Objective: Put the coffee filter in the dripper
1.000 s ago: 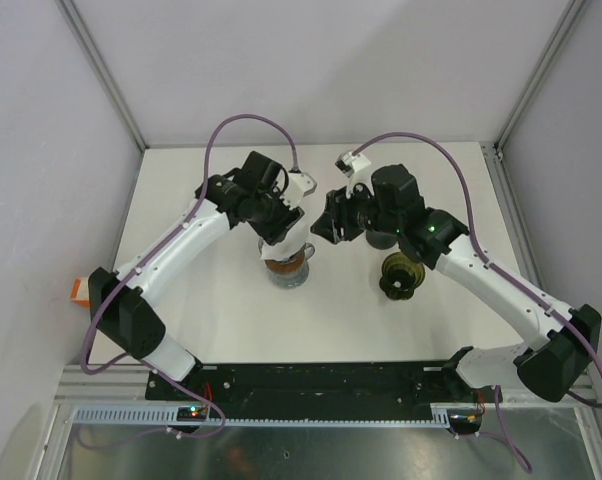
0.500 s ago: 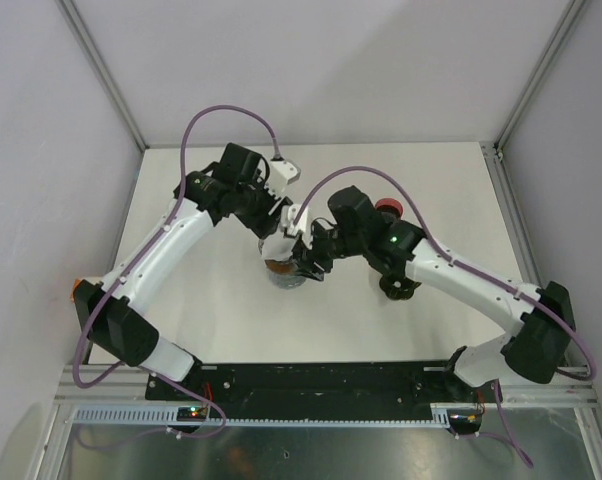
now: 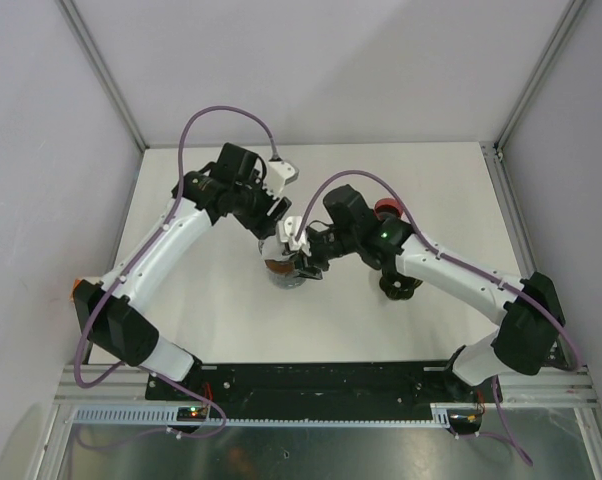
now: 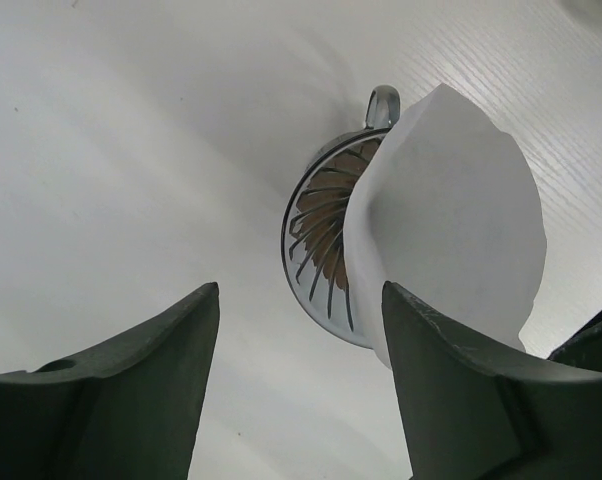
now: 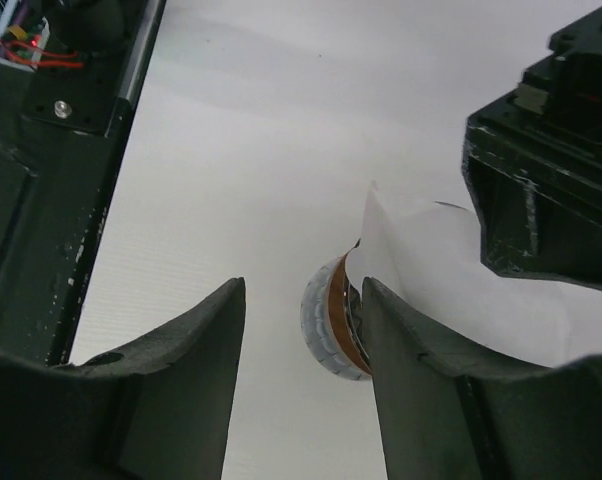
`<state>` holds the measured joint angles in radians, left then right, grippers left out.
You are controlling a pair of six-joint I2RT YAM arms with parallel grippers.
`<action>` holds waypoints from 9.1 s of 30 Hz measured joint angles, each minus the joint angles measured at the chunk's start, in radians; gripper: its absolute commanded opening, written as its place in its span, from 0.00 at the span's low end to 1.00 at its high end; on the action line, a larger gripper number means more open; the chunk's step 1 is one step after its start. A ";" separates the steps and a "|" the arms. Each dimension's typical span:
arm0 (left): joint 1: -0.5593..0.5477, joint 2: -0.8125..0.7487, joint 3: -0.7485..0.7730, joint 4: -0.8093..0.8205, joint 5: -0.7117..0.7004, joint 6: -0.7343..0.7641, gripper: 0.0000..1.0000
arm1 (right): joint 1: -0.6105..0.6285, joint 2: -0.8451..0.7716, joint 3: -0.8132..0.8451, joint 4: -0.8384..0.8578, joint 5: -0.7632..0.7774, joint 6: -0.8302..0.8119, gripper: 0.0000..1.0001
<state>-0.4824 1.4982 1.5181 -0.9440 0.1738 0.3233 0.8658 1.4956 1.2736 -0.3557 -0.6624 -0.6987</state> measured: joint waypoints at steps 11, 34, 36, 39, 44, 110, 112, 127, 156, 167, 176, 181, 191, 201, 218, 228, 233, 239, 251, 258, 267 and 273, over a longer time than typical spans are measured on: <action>0.063 -0.051 0.002 0.010 0.053 -0.001 0.93 | -0.054 -0.023 0.000 0.100 -0.061 0.241 0.02; 0.359 -0.311 -0.220 0.117 0.040 -0.018 1.00 | -0.011 0.325 0.428 -0.230 0.367 0.571 0.00; 0.386 -0.323 -0.235 0.124 0.043 -0.019 1.00 | -0.007 0.340 0.448 -0.266 0.382 0.572 0.00; 0.407 -0.336 -0.240 0.132 0.049 -0.019 1.00 | 0.000 0.353 0.474 -0.301 0.405 0.572 0.00; 0.414 -0.343 -0.241 0.147 0.067 -0.019 1.00 | 0.018 0.426 0.583 -0.368 0.459 0.576 0.00; 0.471 -0.377 -0.262 0.156 0.121 -0.019 1.00 | 0.108 0.544 0.648 -0.503 0.635 0.525 0.27; 0.471 -0.377 -0.262 0.156 0.121 -0.019 1.00 | 0.109 0.543 0.648 -0.503 0.635 0.520 0.27; 0.471 -0.377 -0.262 0.156 0.121 -0.018 1.00 | 0.117 0.487 0.674 -0.510 0.637 0.502 0.14; 0.471 -0.377 -0.262 0.156 0.122 -0.018 1.00 | 0.139 0.607 0.674 -0.537 0.689 0.507 0.00; 0.471 -0.377 -0.262 0.156 0.123 -0.018 1.00 | 0.139 0.626 0.689 -0.560 0.719 0.507 0.00; 0.471 -0.377 -0.262 0.156 0.127 -0.018 1.00 | 0.140 0.615 0.698 -0.571 0.725 0.495 0.24; 0.471 -0.377 -0.262 0.156 0.127 -0.018 1.00 | 0.141 0.585 0.699 -0.577 0.726 0.491 0.31; 0.471 -0.377 -0.262 0.156 0.127 -0.018 1.00 | 0.145 0.554 0.702 -0.581 0.727 0.476 0.36; 0.471 -0.377 -0.262 0.156 0.130 -0.018 1.00 | 0.147 0.508 0.702 -0.582 0.750 0.465 0.42; 0.408 -0.355 -0.262 0.157 0.185 -0.051 0.96 | 0.135 0.352 0.666 -0.521 0.785 0.528 0.47; 0.206 -0.282 -0.262 0.157 0.164 -0.088 0.96 | -0.069 0.091 0.365 -0.329 0.687 0.706 0.50; 0.206 -0.253 -0.263 0.157 0.161 -0.091 0.95 | -0.190 0.045 0.190 -0.268 0.594 0.785 0.50; 0.205 -0.249 -0.263 0.157 0.140 -0.088 0.98 | -0.296 0.015 0.119 -0.265 0.583 0.821 0.50; 0.243 -0.291 -0.300 0.163 0.064 -0.069 1.00 | -0.536 -0.163 -0.054 -0.253 0.710 0.859 0.54; 0.300 -0.324 -0.313 0.166 0.066 -0.060 1.00 | -0.674 -0.225 -0.237 -0.212 0.670 0.889 0.54; 0.336 -0.349 -0.328 0.173 0.076 -0.060 1.00 | -0.696 -0.230 -0.258 -0.101 0.581 0.889 0.53; 0.349 -0.349 -0.328 0.173 0.085 -0.060 1.00 | -0.696 -0.165 -0.242 0.020 0.528 0.888 0.50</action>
<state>-0.1329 1.1492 1.1904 -0.7708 0.2588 0.2634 0.1699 1.3308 1.0317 -0.3359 -0.1345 0.1894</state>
